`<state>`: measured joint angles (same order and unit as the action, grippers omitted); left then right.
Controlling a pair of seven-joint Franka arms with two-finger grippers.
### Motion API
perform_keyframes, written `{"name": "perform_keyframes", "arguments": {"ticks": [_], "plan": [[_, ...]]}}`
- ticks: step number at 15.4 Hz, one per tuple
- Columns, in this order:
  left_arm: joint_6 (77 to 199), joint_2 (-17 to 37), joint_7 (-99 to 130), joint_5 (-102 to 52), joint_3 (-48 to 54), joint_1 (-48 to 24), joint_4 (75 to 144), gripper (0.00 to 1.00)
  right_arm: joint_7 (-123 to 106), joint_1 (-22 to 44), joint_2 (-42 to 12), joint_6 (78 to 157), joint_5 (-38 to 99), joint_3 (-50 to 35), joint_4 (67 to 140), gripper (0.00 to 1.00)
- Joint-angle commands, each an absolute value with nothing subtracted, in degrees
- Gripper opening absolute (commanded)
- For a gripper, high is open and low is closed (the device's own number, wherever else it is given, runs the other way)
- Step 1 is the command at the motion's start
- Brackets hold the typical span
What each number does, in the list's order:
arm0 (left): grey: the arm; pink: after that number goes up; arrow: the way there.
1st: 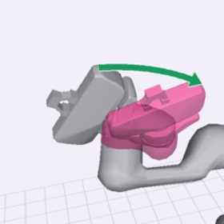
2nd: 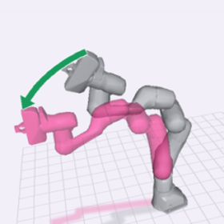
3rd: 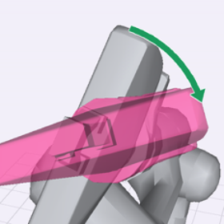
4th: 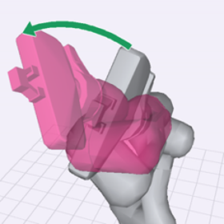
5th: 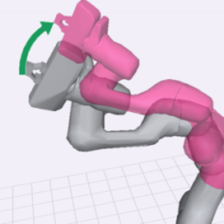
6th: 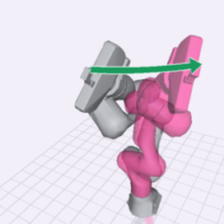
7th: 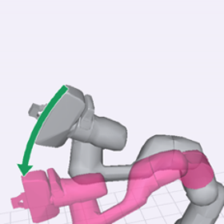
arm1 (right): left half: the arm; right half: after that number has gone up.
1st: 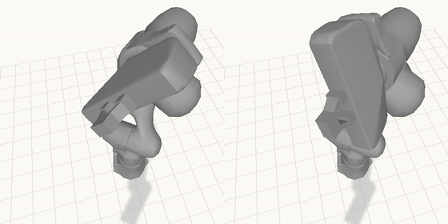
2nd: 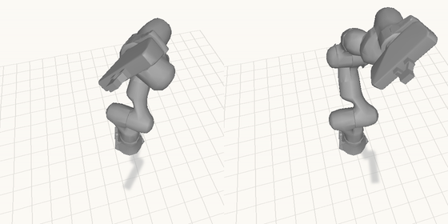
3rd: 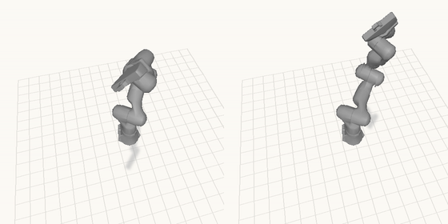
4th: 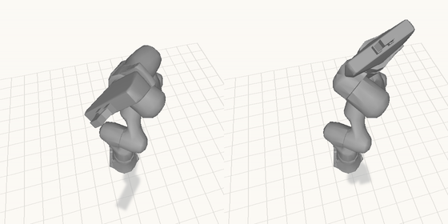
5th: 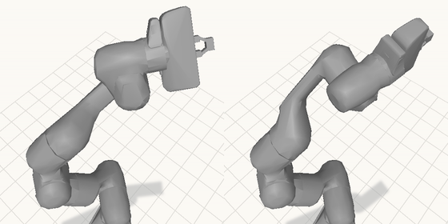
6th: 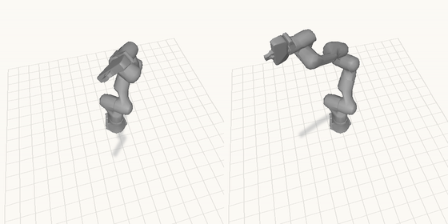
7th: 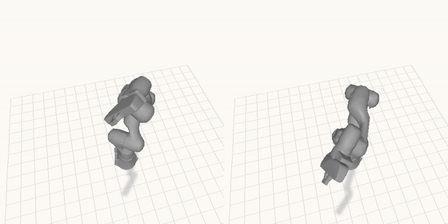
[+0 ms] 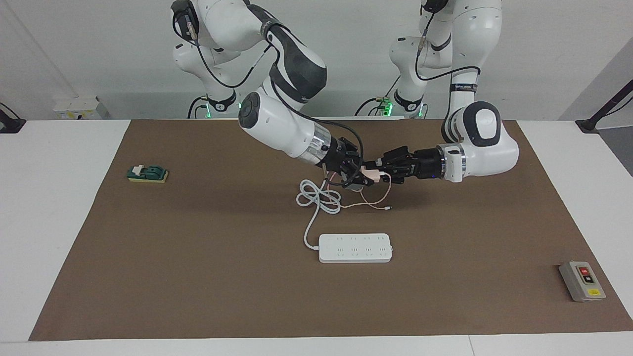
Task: Plug charger into power strip
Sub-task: 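Close the left gripper on the pink charger beside the right gripper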
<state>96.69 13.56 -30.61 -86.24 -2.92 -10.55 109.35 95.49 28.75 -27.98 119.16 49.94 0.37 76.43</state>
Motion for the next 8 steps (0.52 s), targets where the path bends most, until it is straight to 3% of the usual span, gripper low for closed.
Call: {"name": "perform_keyframes", "arguments": {"ticks": [1, 3, 4, 6, 7, 8], "plan": [[95.0, 14.1, -31.4, -86.0, -2.9, -9.1, 108.7, 0.1, 97.0, 28.7, -28.5, 118.9, 50.5, 0.4, 75.6, 0.0], [95.1, 14.0, -31.5, -86.2, -2.8, -9.5, 108.9, 0.1, 97.0, 28.7, -28.5, 118.9, 50.5, 0.4, 75.6, 0.0], [95.2, 14.0, -31.5, -86.4, -2.8, -9.7, 108.9, 0.0, 97.0, 28.7, -28.5, 118.9, 50.6, 0.4, 75.6, 0.0], [95.3, 13.9, -31.4, -86.5, -2.8, -9.8, 109.1, 0.0, 97.0, 28.6, -28.5, 118.8, 50.6, 0.4, 75.7, 0.04], [95.4, 13.9, -31.4, -86.5, -2.8, -9.8, 109.1, 0.0, 97.4, 28.5, -28.5, 118.7, 50.6, 0.4, 75.6, 0.99], [95.3, 13.9, -31.4, -86.5, -2.8, -9.8, 109.1, 0.0, 98.2, 28.3, -28.5, 118.8, 50.6, 0.4, 75.6, 1.0]]}}
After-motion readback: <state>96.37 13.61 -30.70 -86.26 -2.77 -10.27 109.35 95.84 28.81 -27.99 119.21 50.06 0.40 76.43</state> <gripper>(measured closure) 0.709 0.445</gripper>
